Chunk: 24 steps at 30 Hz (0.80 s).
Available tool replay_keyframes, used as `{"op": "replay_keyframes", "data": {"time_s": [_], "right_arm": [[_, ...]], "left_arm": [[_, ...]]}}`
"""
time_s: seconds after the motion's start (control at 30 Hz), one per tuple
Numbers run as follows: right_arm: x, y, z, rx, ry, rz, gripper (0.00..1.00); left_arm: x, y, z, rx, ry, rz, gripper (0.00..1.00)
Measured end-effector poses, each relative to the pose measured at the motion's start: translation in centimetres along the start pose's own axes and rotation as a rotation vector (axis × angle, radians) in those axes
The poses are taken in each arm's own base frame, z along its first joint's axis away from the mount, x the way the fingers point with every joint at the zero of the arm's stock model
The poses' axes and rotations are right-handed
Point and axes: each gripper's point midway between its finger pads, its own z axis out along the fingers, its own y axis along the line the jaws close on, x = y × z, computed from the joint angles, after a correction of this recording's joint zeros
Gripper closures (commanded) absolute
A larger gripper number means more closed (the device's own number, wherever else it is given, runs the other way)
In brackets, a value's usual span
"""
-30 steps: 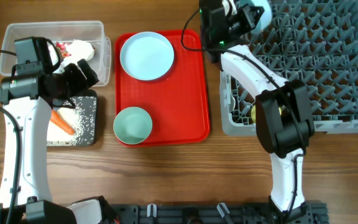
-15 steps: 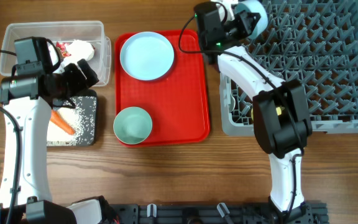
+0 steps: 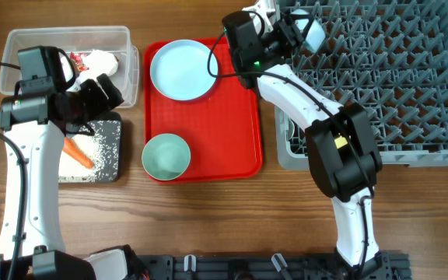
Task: Sort waste into correct bins and load items into the dishwasher rack
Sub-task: 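Reach the right gripper to the green bowl and grasp it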
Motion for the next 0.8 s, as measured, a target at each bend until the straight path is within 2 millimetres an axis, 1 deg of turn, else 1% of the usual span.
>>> {"op": "replay_keyframes", "data": {"time_s": [0.1,0.27,0.4,0.6,0.8], "right_arm": [[0.0,0.0,0.0,0.000,0.001,0.001,0.18],[-0.2,0.1,-0.3,-0.003,-0.007,-0.017,0.08],[-0.7,0.6,-1.4,-0.018,-0.033,-0.026,0.01],[-2.2,2.3,-3.4,-0.092,-0.108,-0.031,0.00],[-3.0,3.3,-4.9,-0.141,-0.153,0.013,0.00]], "left_arm": [[0.0,0.0,0.0,0.000,0.000,0.000,0.00],[0.0,0.0,0.0,0.000,0.000,0.000,0.00],[0.0,0.0,0.0,0.000,0.000,0.000,0.00],[0.0,0.0,0.0,0.000,0.000,0.000,0.00],[0.0,0.0,0.0,0.000,0.000,0.000,0.00]]}}
